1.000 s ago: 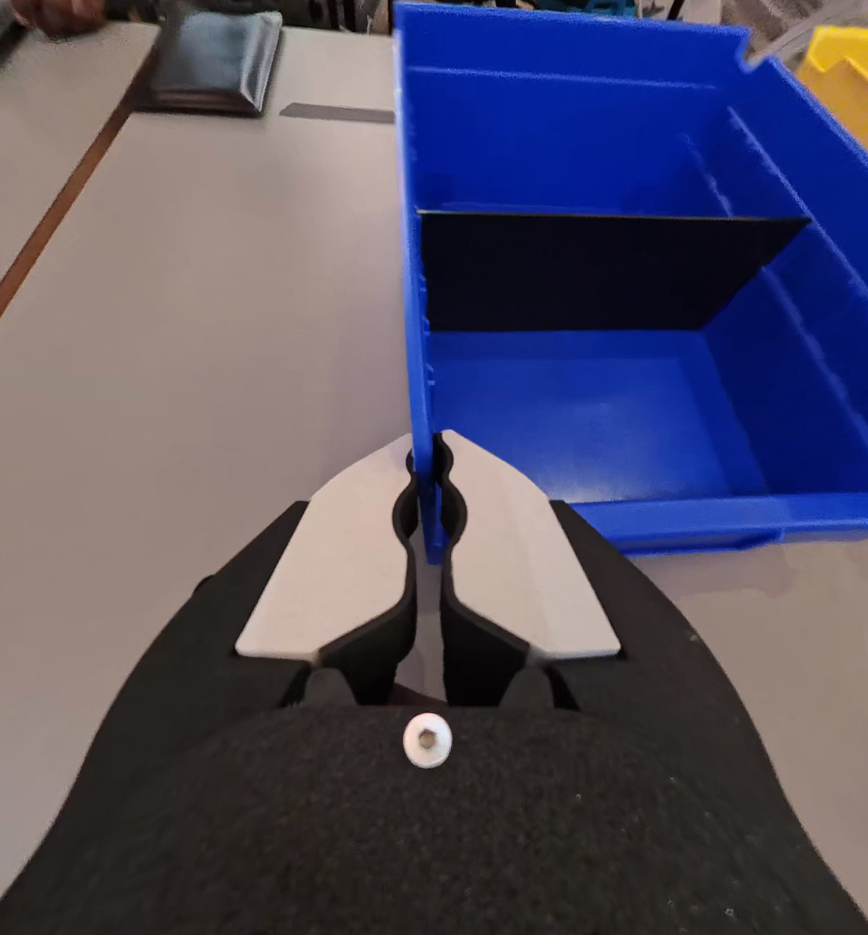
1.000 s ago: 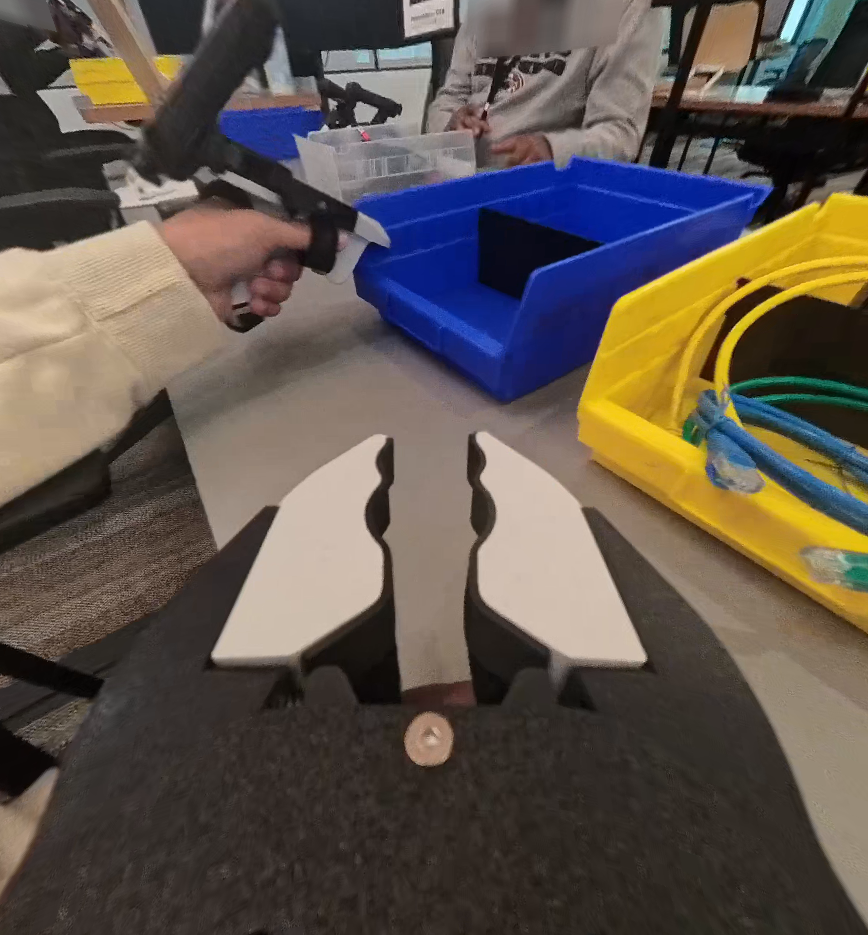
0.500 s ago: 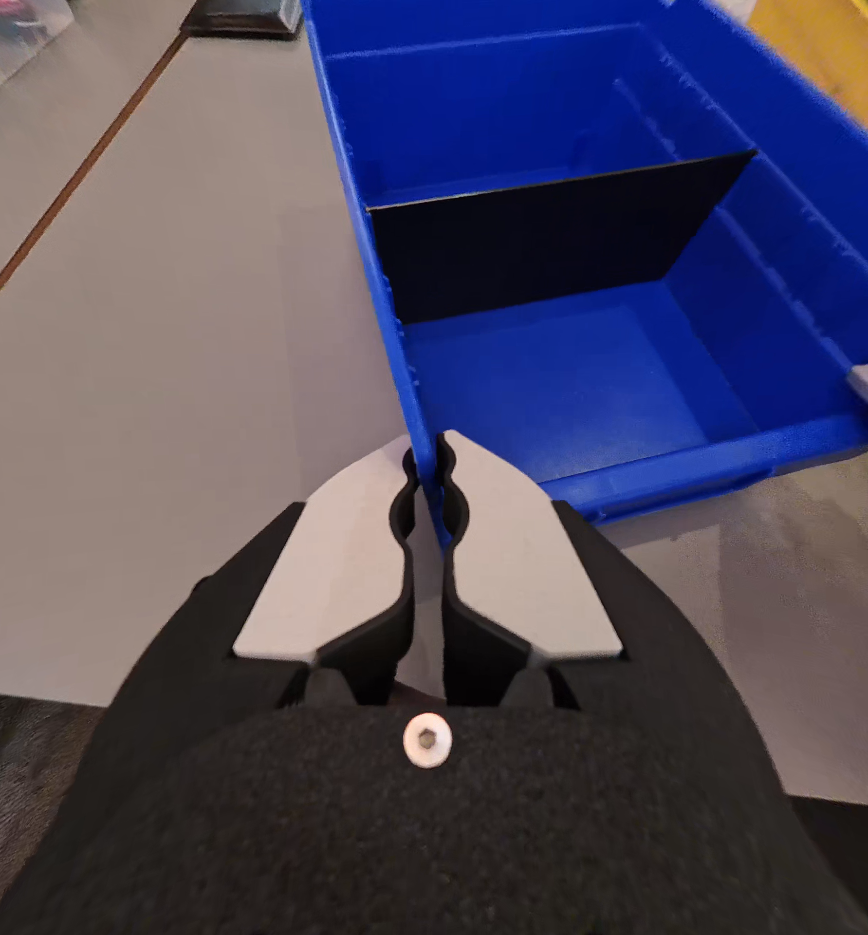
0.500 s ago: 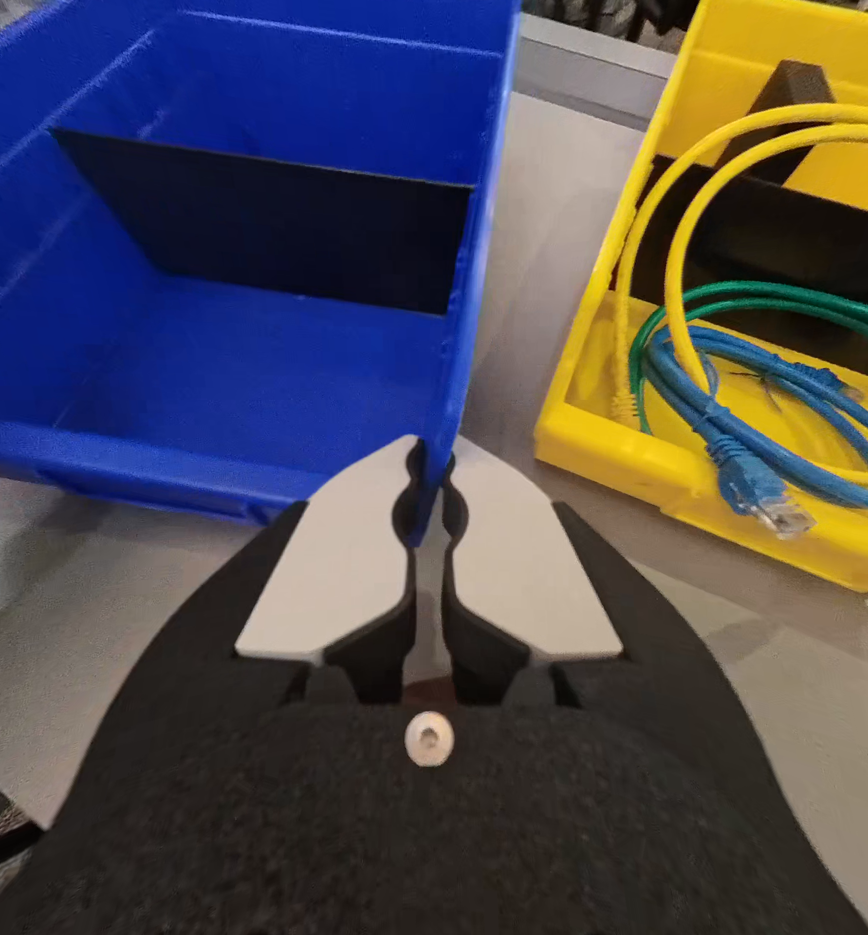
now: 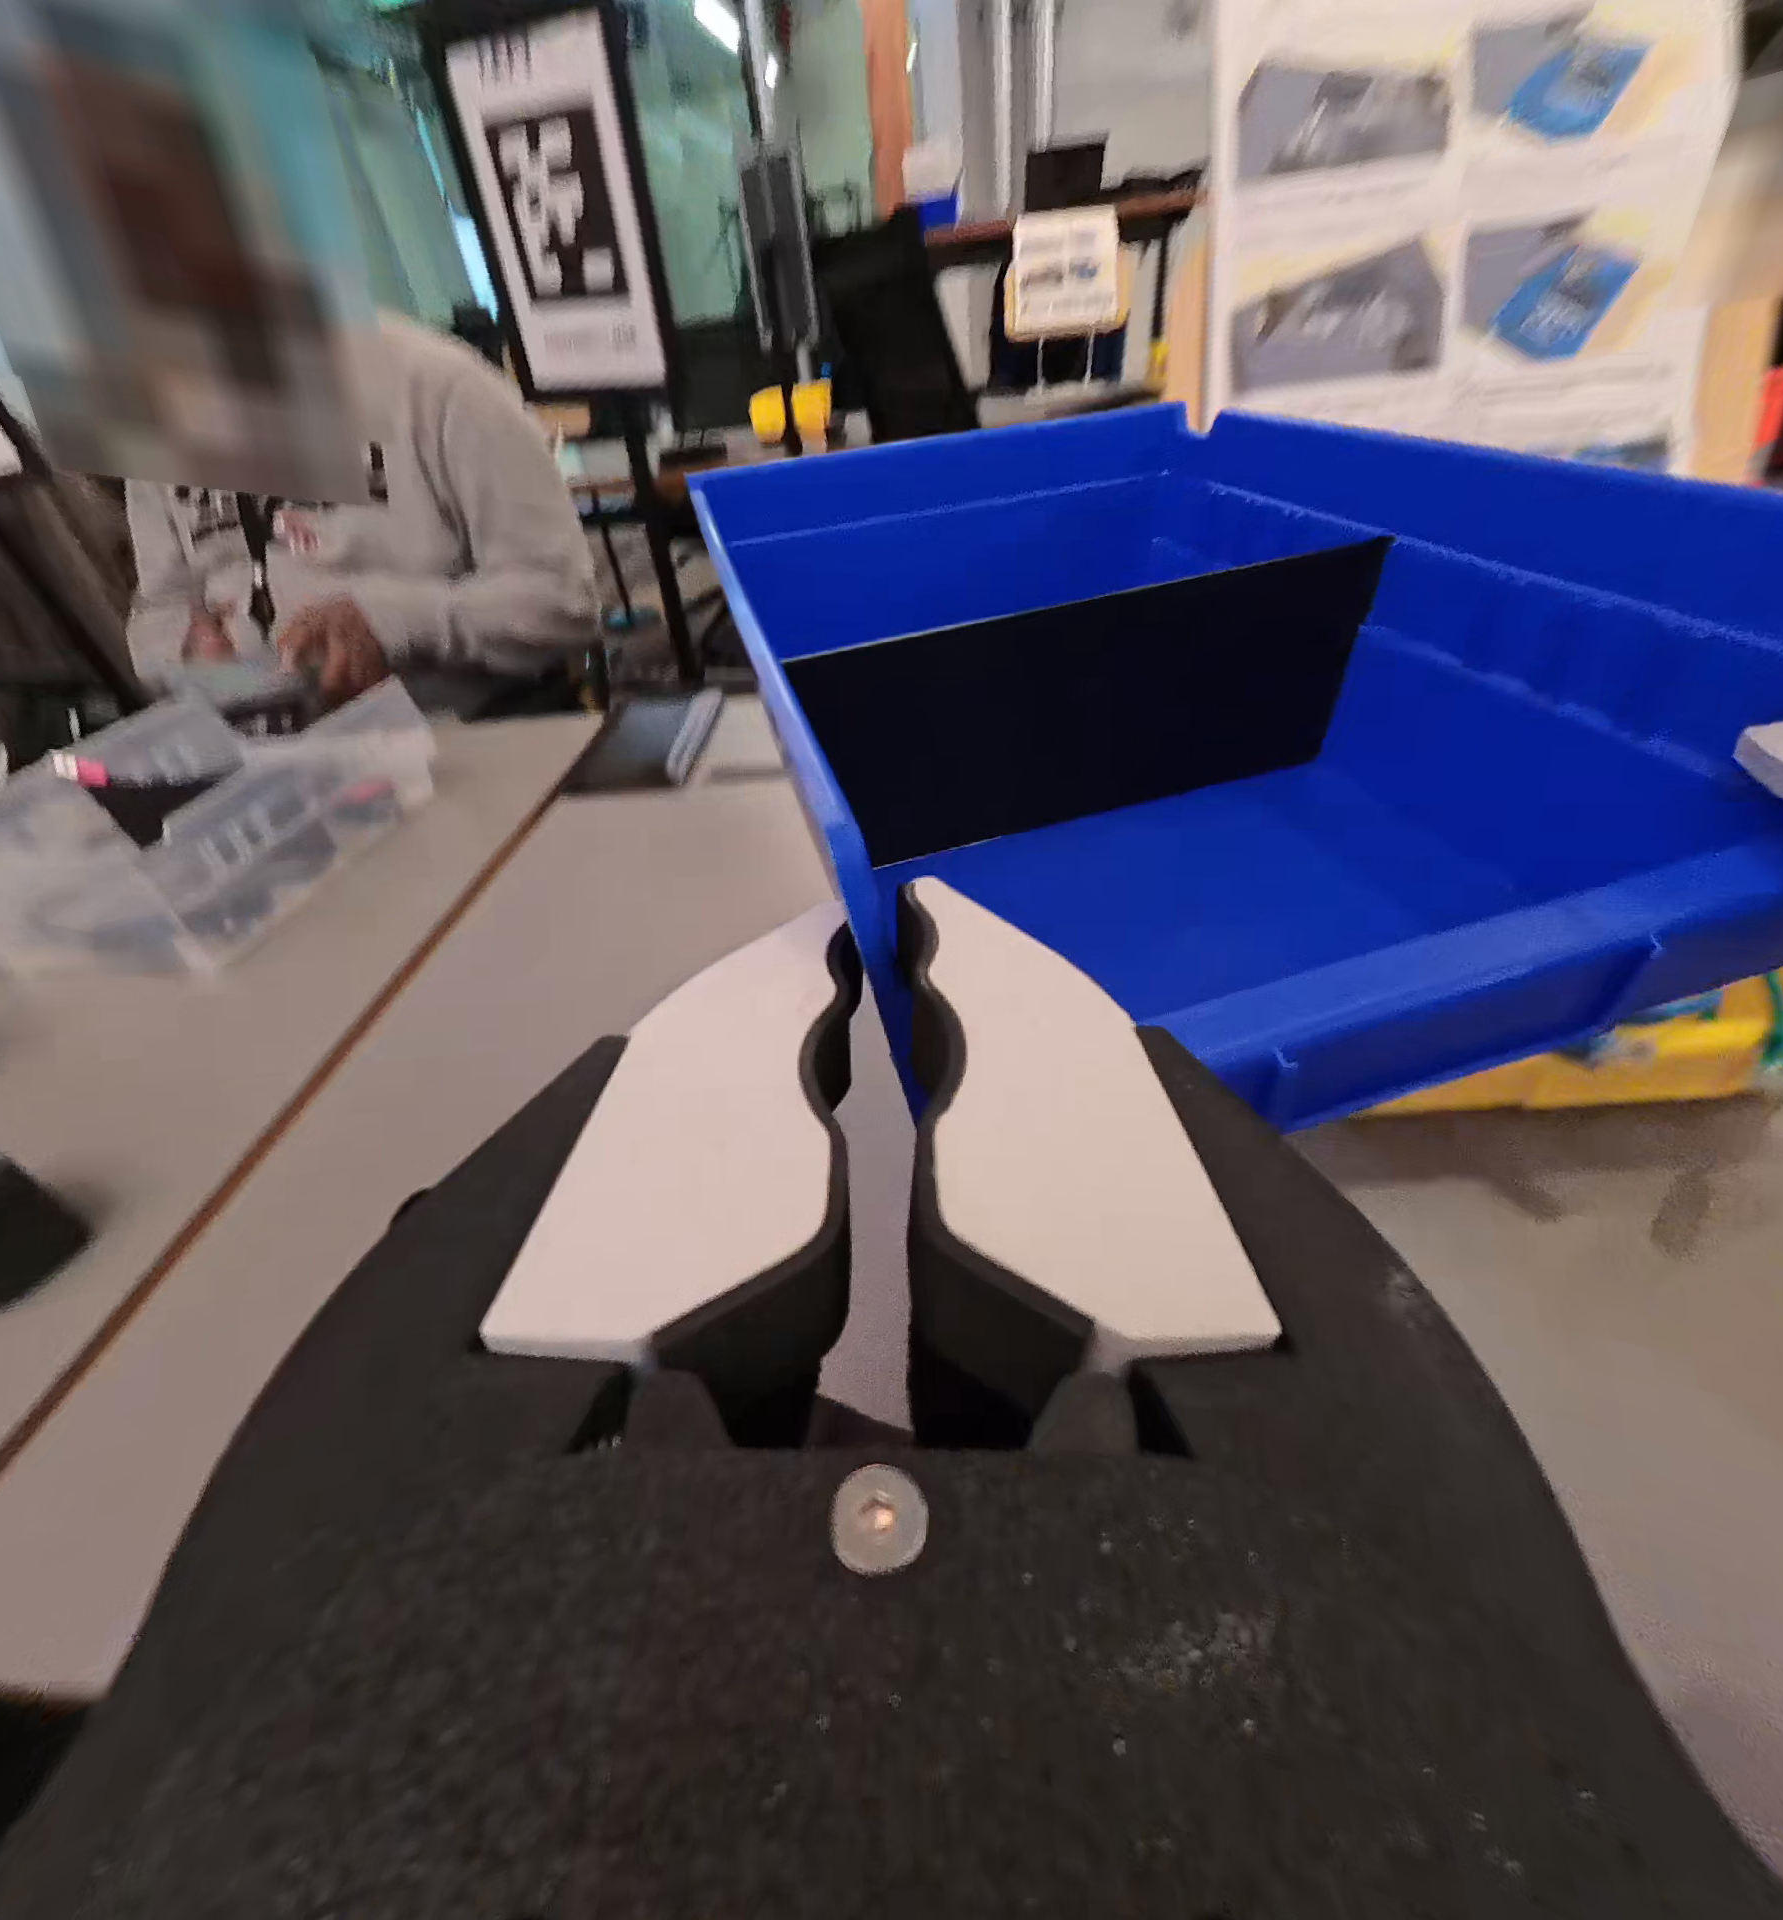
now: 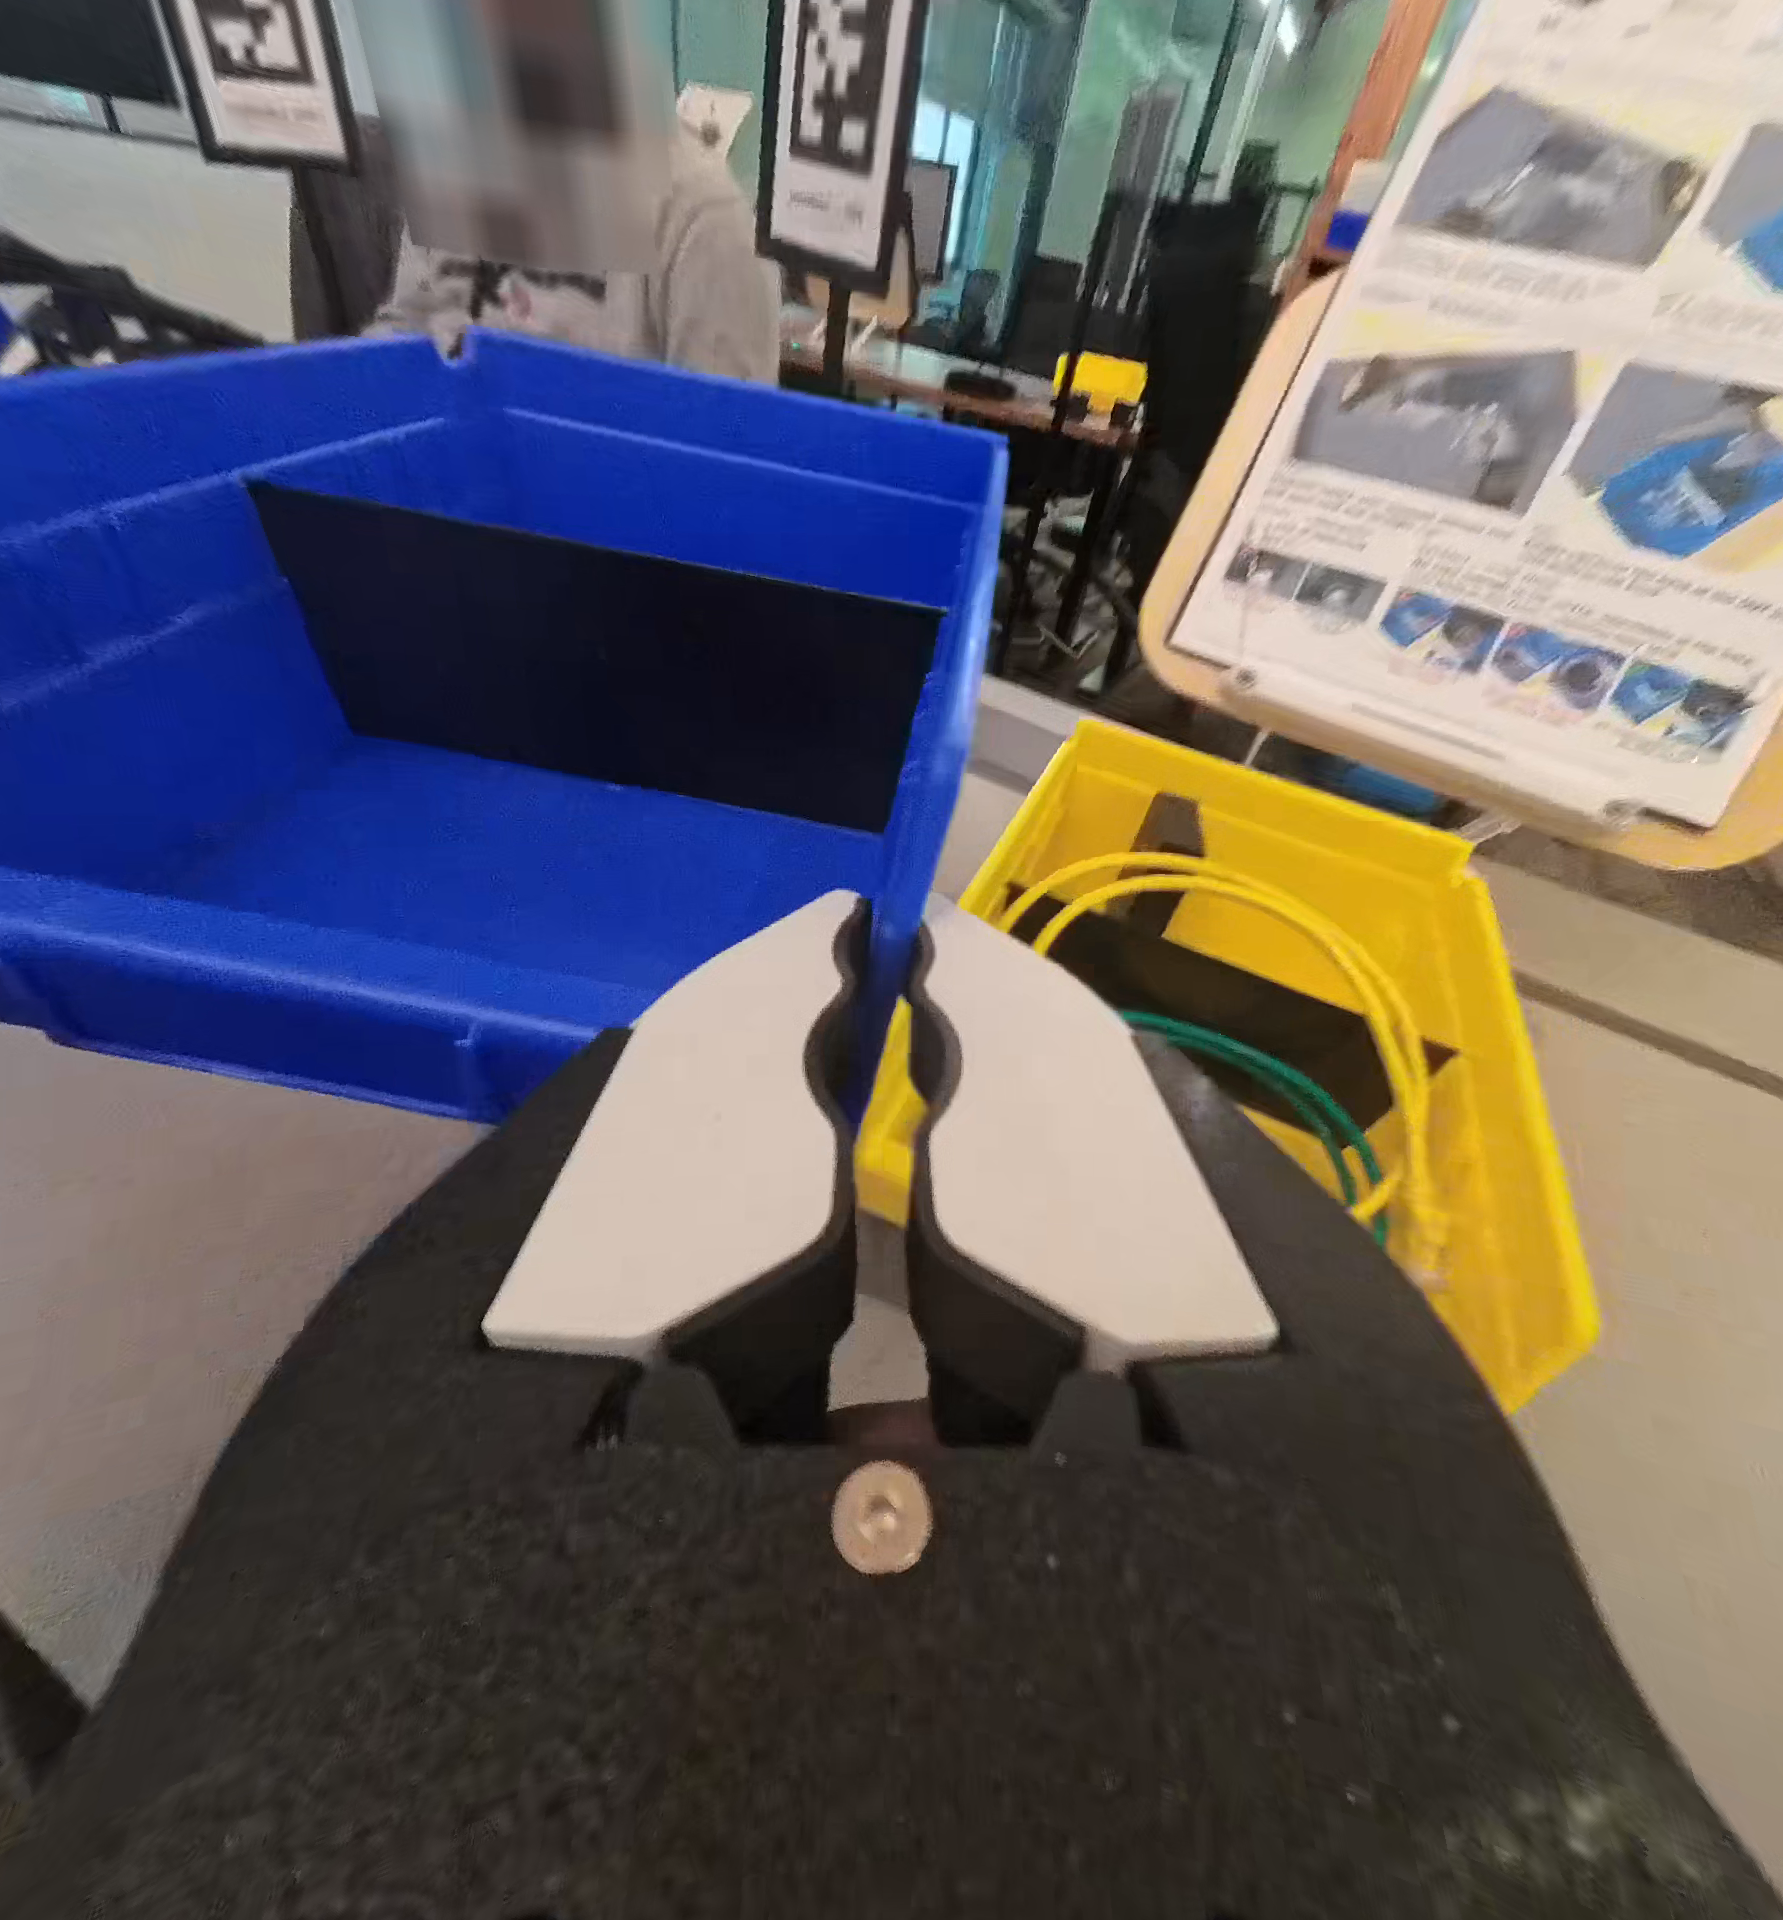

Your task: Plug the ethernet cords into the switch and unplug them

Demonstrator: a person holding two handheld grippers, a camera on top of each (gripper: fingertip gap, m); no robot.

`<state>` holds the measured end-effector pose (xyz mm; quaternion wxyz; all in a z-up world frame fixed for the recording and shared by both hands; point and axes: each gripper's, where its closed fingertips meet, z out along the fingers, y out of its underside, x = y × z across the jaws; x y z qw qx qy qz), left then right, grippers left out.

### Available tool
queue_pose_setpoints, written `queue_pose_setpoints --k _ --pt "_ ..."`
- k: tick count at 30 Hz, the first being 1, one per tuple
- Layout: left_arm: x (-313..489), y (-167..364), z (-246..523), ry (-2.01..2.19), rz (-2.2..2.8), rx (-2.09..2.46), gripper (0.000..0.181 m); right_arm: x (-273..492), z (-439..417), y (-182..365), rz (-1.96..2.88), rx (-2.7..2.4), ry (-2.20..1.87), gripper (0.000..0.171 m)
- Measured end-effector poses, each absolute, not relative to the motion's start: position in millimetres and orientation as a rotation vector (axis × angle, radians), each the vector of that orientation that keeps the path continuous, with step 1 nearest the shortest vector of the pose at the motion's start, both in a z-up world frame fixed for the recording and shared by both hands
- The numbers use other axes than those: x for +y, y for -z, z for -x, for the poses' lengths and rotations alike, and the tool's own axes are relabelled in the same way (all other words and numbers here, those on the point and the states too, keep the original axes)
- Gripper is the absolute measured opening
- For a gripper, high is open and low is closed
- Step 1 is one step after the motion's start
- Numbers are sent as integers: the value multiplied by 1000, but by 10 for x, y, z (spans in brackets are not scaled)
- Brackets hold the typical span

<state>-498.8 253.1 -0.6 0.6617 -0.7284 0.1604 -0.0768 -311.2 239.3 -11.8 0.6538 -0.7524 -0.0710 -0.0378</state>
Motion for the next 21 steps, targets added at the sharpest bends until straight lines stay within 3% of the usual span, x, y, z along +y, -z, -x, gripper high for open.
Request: queue_pose_setpoints --k 6,11,16,21 --pt "2630 -971 4077 187 1442 549 5 2077 2299 -761 1520 -19 255 5" --pt "2511 -1476 2802 290 1317 706 5 1642 1178 -1162 1446 215 357 5" --pt "2317 -1404 1462 441 1337 765 6 1223 -55 -1272 1484 371 461 3" --pt "2066 -798 289 523 1413 827 7 895 -1208 -891 1634 438 559 3"
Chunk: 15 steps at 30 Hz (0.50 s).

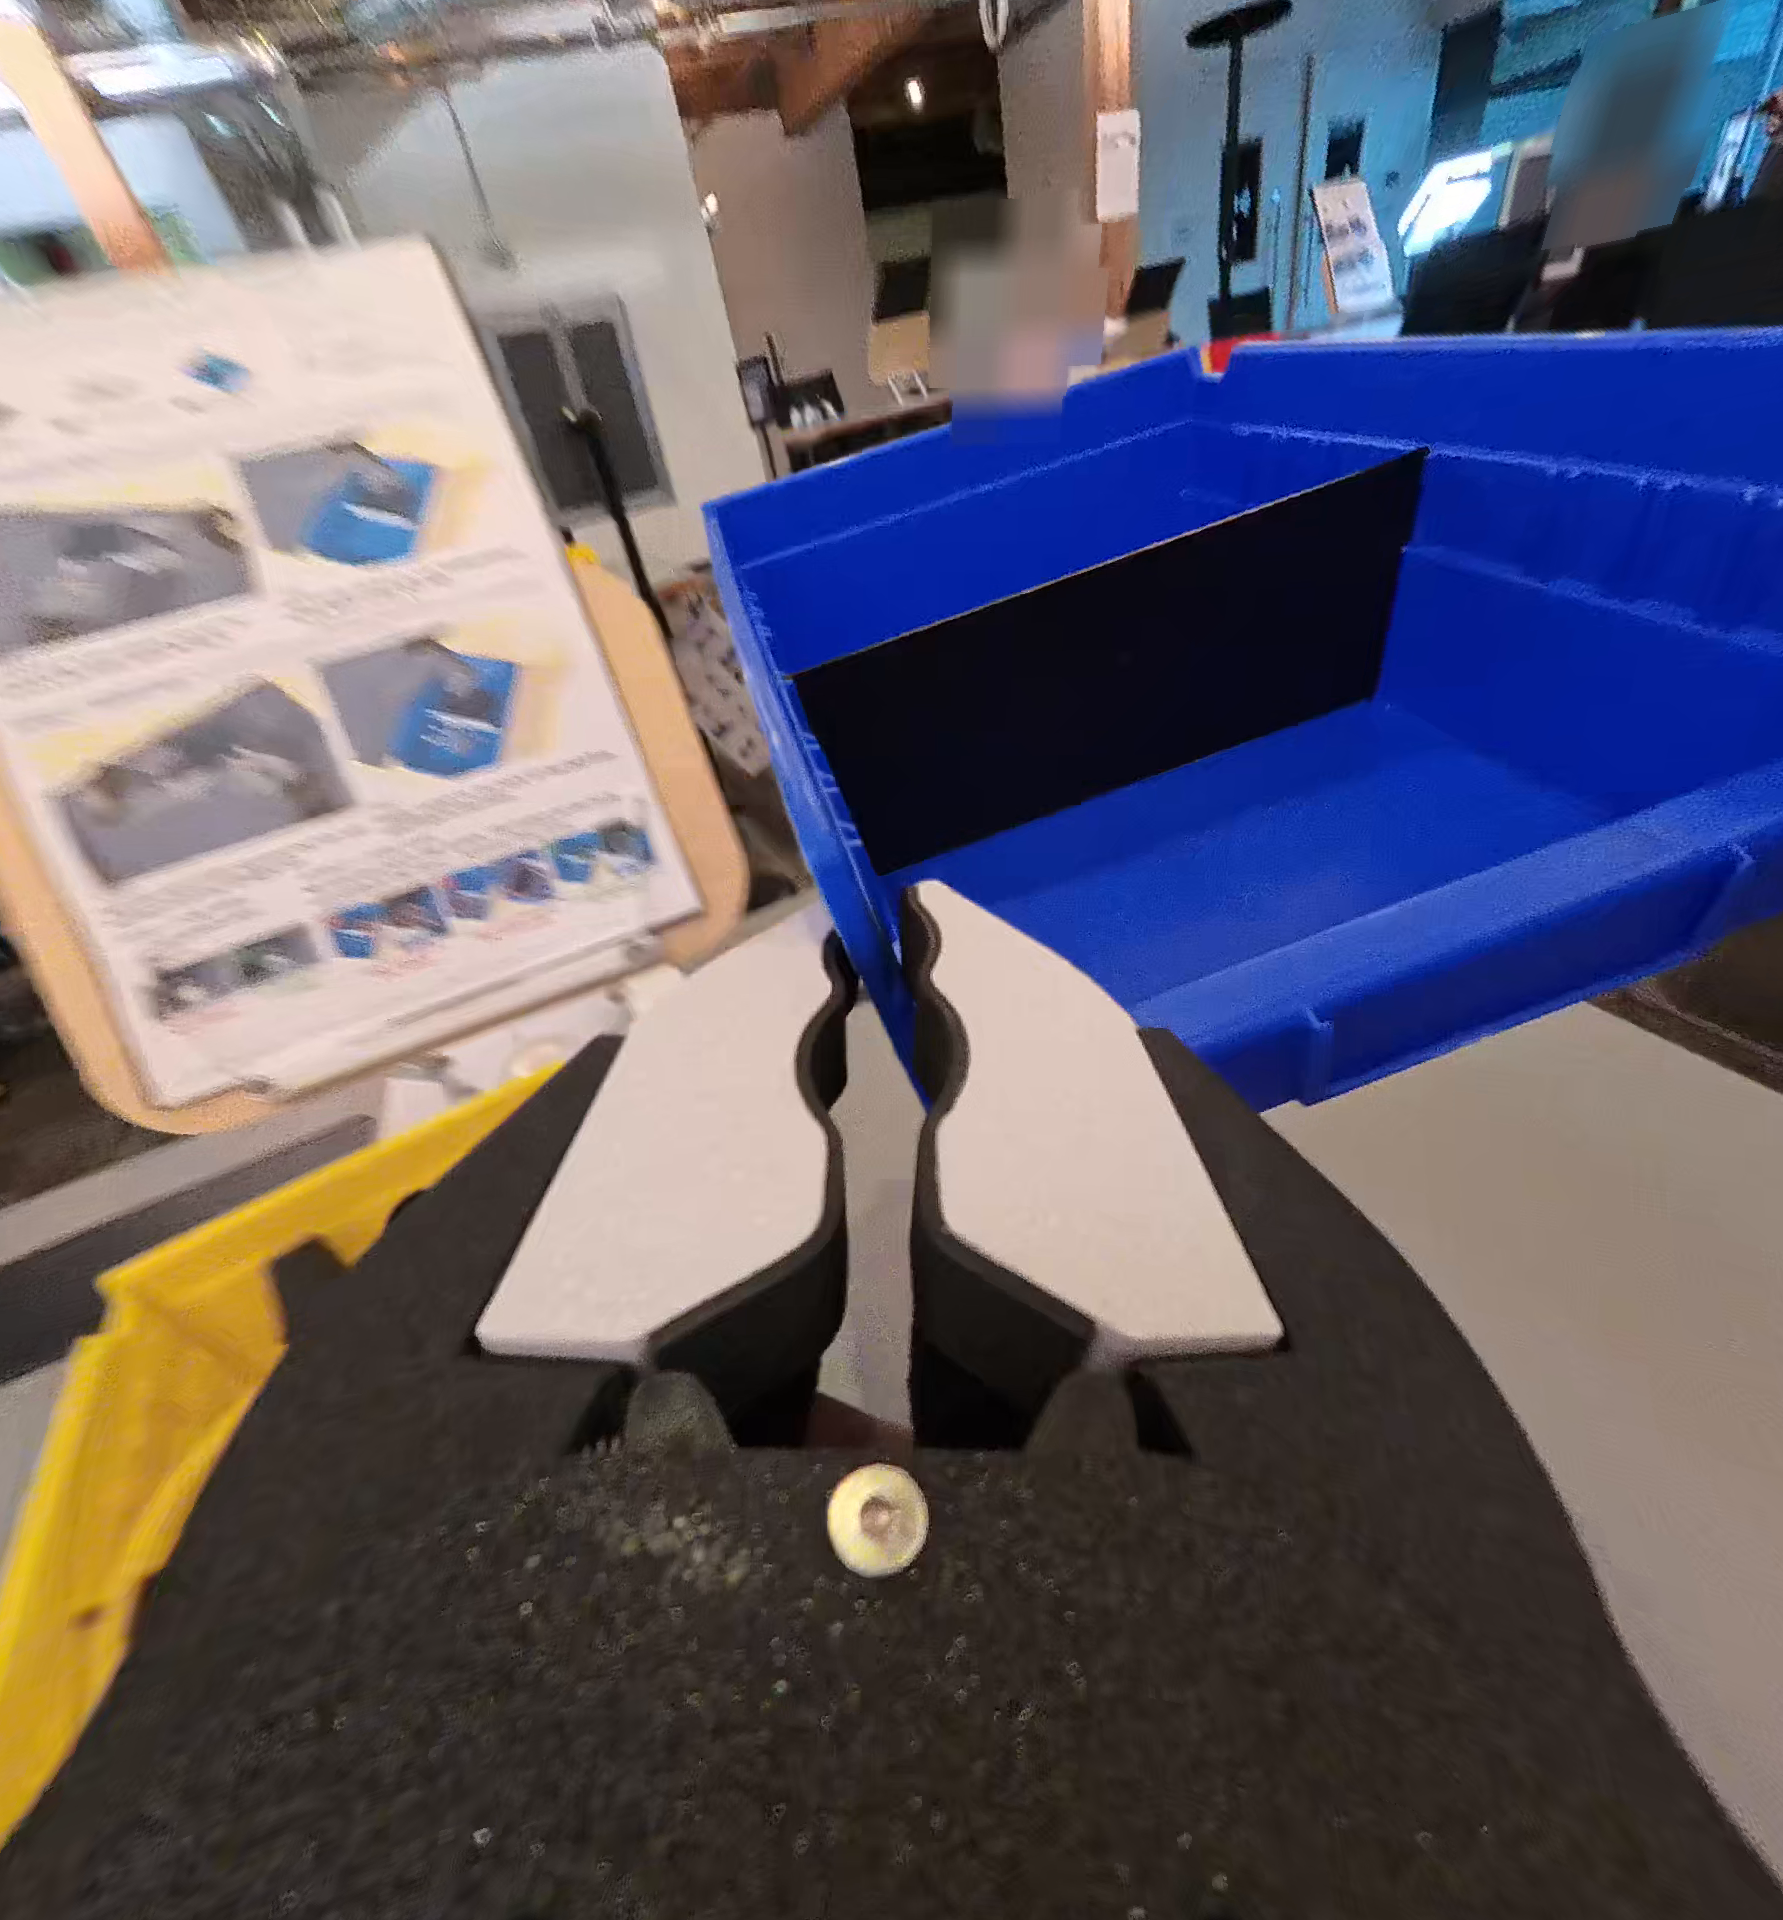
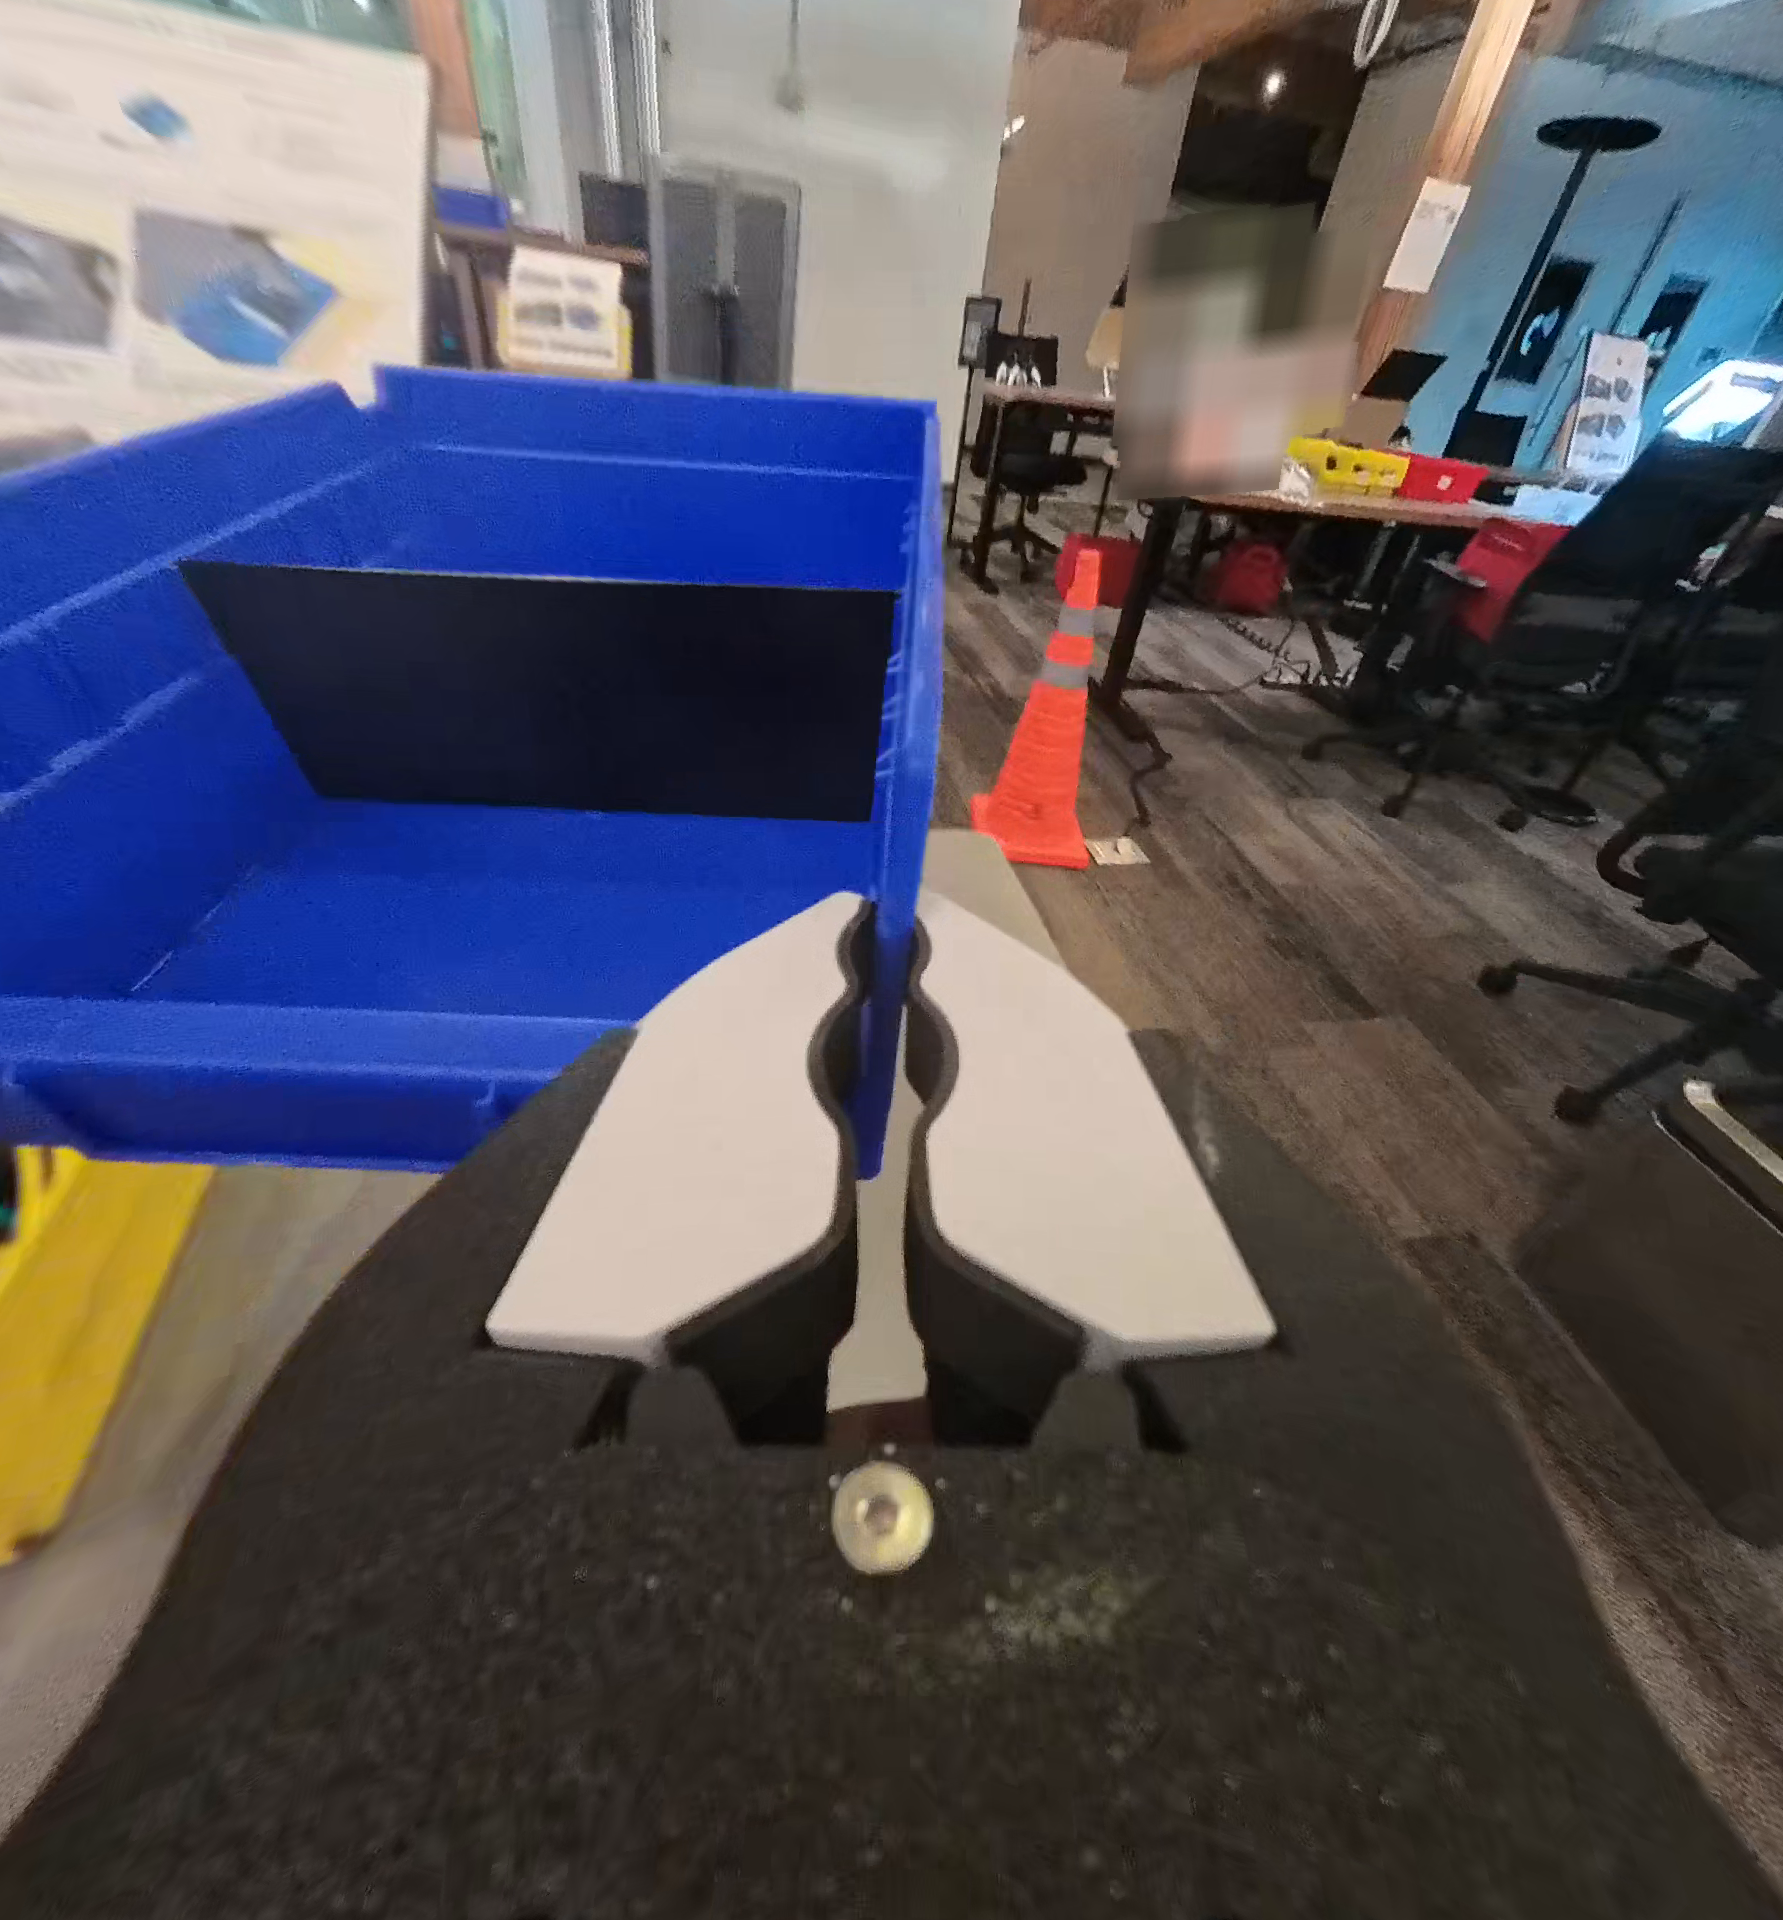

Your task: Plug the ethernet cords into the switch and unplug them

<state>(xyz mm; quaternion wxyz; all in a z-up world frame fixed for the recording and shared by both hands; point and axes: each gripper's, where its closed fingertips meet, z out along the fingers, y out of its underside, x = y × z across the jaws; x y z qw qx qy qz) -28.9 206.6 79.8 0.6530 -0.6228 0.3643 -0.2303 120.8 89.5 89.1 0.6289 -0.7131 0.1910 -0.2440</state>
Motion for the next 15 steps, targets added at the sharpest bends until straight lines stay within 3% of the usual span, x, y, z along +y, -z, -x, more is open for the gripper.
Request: queue_pose_setpoints --k 9,15 --pt "1924 677 -573 476 1638 917 6 737 -2106 764 2075 343 408 6" --pt "1853 1024 -512 381 1635 921 8 849 -2141 1329 2166 465 168 4"
